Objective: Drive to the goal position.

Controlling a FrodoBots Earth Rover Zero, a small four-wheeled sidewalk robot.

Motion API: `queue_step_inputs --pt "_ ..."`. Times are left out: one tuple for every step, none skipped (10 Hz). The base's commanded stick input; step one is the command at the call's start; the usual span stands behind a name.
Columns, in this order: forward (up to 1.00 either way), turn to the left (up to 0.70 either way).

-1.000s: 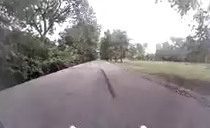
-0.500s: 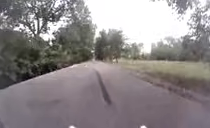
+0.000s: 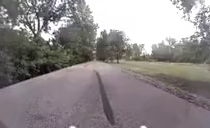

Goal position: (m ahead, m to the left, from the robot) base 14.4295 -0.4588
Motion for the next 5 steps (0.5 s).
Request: queue_step_inputs --pt "0.70 0.00" --pt "0.70 0.00" --pt "0.70 0.00" --pt "0.70 0.00" --pt "0.70 0.00"
